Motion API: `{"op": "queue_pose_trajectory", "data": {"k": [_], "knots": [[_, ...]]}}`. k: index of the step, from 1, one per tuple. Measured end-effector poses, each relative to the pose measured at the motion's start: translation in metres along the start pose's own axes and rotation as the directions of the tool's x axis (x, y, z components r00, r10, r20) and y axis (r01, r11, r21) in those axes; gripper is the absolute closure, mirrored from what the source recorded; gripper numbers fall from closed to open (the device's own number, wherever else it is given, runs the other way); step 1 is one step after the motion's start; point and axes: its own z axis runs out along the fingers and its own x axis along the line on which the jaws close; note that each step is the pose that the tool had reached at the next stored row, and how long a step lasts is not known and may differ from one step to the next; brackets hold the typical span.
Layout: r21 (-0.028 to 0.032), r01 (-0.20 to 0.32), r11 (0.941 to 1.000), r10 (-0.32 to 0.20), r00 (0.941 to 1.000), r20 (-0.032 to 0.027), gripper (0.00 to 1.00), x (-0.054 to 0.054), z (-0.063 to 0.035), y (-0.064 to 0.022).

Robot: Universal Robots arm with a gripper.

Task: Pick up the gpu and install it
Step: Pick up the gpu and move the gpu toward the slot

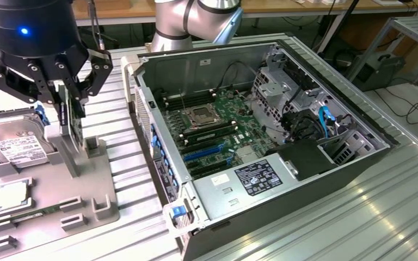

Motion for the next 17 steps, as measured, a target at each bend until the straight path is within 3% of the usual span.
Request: {"op": "queue_pose_trajectory", "data": {"k": [17], "knots": [[-0.0001, 0.002, 1.0, -0.002, 1.0, -0.0001, 0.72, 0.0, -0.0191, 0.0015]]}}
